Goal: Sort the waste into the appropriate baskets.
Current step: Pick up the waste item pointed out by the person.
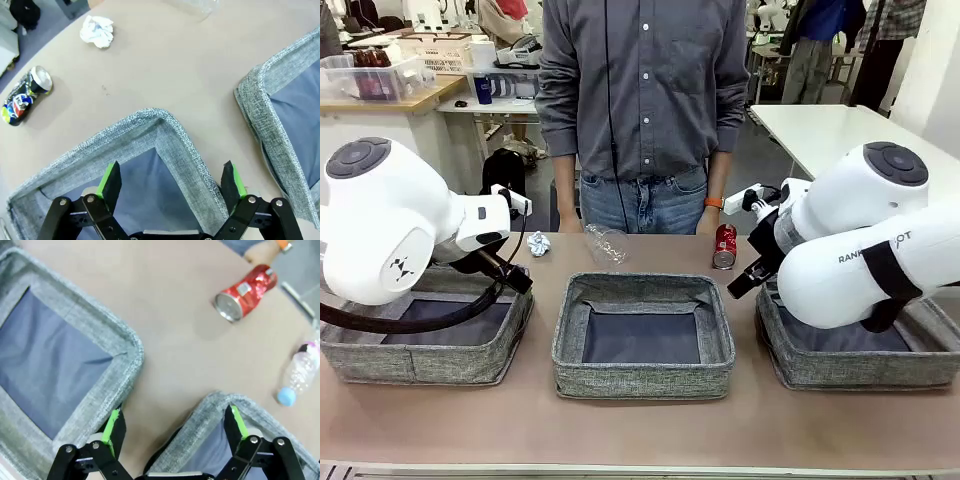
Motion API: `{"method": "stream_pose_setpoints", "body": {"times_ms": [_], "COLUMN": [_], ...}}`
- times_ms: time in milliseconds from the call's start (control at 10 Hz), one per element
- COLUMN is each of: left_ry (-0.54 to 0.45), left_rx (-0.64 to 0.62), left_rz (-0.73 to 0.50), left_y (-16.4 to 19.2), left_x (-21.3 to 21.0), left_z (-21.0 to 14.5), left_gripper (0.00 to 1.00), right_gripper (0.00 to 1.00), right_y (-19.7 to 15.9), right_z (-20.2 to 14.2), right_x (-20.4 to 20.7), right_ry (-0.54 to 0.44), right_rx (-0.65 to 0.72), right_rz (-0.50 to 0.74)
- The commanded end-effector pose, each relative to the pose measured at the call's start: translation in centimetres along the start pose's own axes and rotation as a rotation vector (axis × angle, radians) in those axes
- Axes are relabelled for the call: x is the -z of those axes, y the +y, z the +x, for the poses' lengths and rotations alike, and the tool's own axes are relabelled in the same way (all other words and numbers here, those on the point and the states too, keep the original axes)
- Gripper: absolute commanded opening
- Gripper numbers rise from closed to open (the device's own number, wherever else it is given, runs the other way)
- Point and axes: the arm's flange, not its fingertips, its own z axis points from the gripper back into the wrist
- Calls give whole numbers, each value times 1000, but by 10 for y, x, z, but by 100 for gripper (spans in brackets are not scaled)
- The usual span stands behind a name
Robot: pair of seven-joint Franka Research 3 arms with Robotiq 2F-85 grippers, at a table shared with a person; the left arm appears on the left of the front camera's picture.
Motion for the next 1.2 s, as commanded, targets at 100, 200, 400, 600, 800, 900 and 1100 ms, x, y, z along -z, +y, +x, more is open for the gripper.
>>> {"method": "stream_pose_setpoints", "body": {"times_ms": [100,200,400,600,800,900,1100], "left_ry": [0,0,0,0,0,0,-84], "left_rx": [0,0,0,0,0,0,-16], "left_rz": [0,0,0,0,0,0,-68], "left_y": [0,0,0,0,0,0,-8], "left_x": [0,0,0,0,0,0,-61], "left_z": [0,0,0,0,0,0,4], "left_gripper": [100,100,100,100,100,100,100], "right_gripper": [100,100,100,100,100,100,100], "right_y": [0,0,0,0,0,0,0], "right_z": [0,0,0,0,0,0,23], "right_x": [0,0,0,0,0,0,-80], "right_ry": [0,0,0,0,0,0,70], "right_rx": [0,0,0,0,0,-1,95], "right_rz": [0,0,0,0,0,0,69]}}
